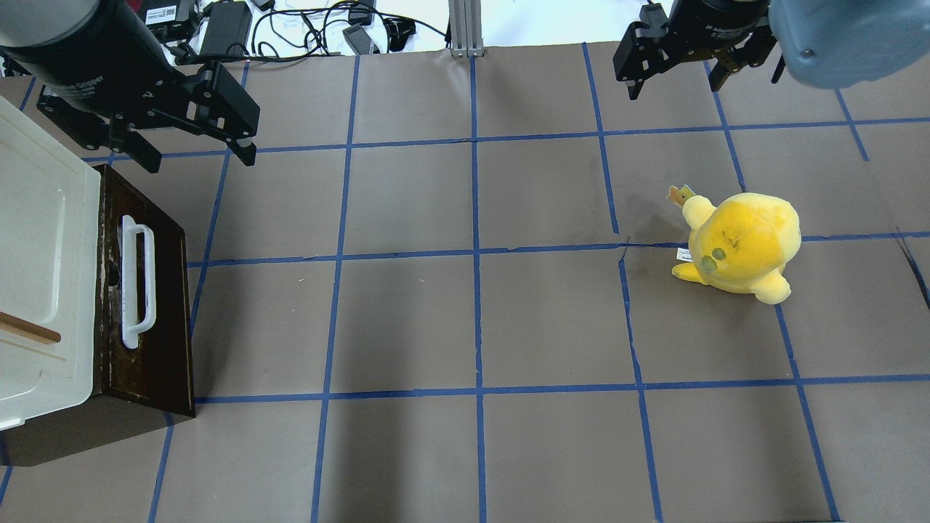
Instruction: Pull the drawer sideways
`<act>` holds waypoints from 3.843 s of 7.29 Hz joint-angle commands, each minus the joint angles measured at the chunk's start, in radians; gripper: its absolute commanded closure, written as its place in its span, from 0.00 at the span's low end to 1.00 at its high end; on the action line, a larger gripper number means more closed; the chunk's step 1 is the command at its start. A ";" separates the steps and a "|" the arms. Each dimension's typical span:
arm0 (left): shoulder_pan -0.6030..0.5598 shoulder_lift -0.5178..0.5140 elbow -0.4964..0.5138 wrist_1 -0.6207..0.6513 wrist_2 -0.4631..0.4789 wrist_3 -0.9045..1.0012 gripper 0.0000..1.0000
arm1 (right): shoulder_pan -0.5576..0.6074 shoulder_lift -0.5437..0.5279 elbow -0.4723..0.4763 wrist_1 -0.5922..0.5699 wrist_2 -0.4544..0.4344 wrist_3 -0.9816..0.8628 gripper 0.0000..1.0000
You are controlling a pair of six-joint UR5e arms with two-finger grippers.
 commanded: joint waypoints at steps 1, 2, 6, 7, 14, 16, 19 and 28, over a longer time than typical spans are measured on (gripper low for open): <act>0.003 -0.004 0.005 0.006 0.002 0.001 0.00 | 0.000 0.000 0.000 0.000 0.000 0.000 0.00; -0.001 0.002 -0.004 0.029 0.012 -0.012 0.00 | 0.000 0.000 0.000 0.000 0.001 0.000 0.00; -0.004 -0.039 -0.013 0.031 0.064 -0.104 0.00 | 0.000 0.000 0.000 0.000 0.000 0.000 0.00; -0.009 -0.063 -0.054 0.034 0.098 -0.149 0.00 | 0.000 0.000 0.000 0.000 0.000 0.000 0.00; -0.182 -0.321 -0.270 0.015 0.550 -0.448 0.00 | 0.000 0.000 0.000 0.000 0.000 0.000 0.00; -0.213 -0.414 -0.280 -0.098 0.792 -0.506 0.00 | 0.000 0.000 0.000 0.000 0.001 0.000 0.00; -0.198 -0.535 -0.312 -0.202 1.046 -0.646 0.00 | 0.000 0.000 0.000 0.000 0.001 0.000 0.00; -0.084 -0.582 -0.352 -0.268 1.276 -0.715 0.20 | 0.000 0.000 0.000 0.000 0.001 0.000 0.00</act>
